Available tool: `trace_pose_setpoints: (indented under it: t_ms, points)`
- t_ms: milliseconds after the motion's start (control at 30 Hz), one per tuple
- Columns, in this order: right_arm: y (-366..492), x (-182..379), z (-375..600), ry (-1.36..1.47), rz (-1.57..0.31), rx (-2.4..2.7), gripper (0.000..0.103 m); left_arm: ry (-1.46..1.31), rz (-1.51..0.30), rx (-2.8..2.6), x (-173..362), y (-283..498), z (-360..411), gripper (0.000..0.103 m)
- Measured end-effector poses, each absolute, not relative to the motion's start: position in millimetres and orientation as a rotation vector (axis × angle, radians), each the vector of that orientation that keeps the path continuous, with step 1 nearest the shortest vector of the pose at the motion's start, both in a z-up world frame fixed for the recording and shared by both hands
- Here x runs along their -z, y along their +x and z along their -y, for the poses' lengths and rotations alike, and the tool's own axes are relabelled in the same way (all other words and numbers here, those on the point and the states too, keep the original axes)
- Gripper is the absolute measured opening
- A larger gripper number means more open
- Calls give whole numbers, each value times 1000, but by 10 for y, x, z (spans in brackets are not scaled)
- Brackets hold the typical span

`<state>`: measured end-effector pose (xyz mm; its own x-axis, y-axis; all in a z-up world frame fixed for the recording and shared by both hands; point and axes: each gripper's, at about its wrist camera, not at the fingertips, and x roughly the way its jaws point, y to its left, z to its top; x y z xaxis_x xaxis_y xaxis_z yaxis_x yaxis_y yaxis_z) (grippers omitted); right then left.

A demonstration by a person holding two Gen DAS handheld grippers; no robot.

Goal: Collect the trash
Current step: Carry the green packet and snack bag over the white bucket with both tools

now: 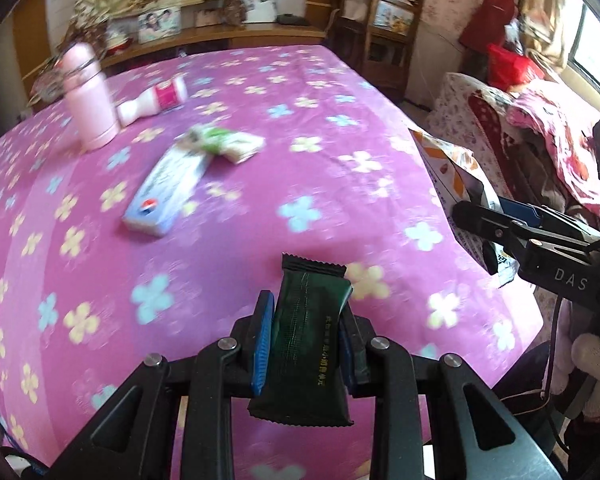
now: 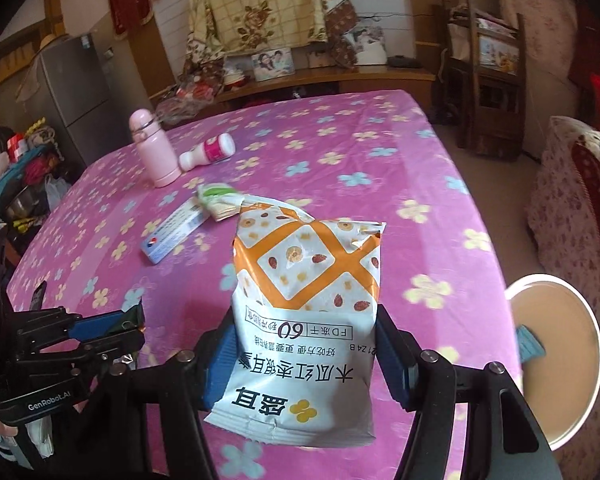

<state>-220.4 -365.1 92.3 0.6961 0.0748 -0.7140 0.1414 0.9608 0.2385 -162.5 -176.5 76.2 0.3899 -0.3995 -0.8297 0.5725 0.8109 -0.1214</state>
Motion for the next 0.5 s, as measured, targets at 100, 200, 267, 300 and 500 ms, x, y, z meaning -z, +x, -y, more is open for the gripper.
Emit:
trace_pose_setpoints:
  t_ms: [100, 200, 267, 300, 500]
  points:
    - [-2359, -891, 3946, 316, -796, 83, 66, 221, -984, 655, -788, -1685, 2044, 30]
    - [-2527, -864, 4249, 349, -790, 133, 66, 233, -977, 692, -804, -1734, 2339, 30]
    - [-2653, -837, 4459, 367, -787, 172, 66, 240, -977, 719, -812, -1761, 2536, 30]
    - [-2706, -821, 4552, 375, -788, 190, 66, 241, -977, 737, -820, -1774, 2641, 30]
    - [-3058, -675, 5160, 437, -799, 310, 66, 251, -977, 840, -851, -1881, 3219, 30]
